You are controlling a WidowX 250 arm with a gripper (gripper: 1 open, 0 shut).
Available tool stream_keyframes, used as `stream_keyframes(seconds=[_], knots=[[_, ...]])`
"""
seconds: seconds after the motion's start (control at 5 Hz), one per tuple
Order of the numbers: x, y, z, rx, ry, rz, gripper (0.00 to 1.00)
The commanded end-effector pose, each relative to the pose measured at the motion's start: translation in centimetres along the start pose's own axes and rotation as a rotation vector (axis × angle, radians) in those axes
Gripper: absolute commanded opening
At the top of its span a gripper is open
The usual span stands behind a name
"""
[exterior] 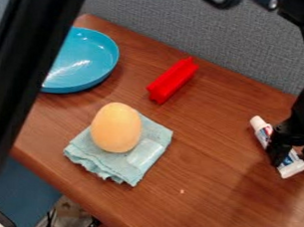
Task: Put the toothpaste on the blue plate
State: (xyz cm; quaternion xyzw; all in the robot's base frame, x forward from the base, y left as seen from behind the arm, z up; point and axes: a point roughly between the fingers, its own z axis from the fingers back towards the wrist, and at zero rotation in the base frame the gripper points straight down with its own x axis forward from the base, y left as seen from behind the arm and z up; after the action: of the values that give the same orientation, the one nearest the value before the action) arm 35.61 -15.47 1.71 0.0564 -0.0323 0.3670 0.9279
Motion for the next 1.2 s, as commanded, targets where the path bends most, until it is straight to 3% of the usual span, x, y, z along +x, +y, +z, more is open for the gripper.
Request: stream_keyframes(seconds=[0.0, 0.4, 0.6, 1.0], knots=[[1.4, -0.4, 1.4, -0.038, -0.03, 0.012, 0.0], [2.8, 0.6, 3.0, -0.056, -0.027, 0.009, 0.0], [4.5, 1.8, 5.2, -0.083, -0.016, 0.026, 0.0], [10.1, 7.8, 9.2, -0.125, 0.012, 0.191, 0.0]])
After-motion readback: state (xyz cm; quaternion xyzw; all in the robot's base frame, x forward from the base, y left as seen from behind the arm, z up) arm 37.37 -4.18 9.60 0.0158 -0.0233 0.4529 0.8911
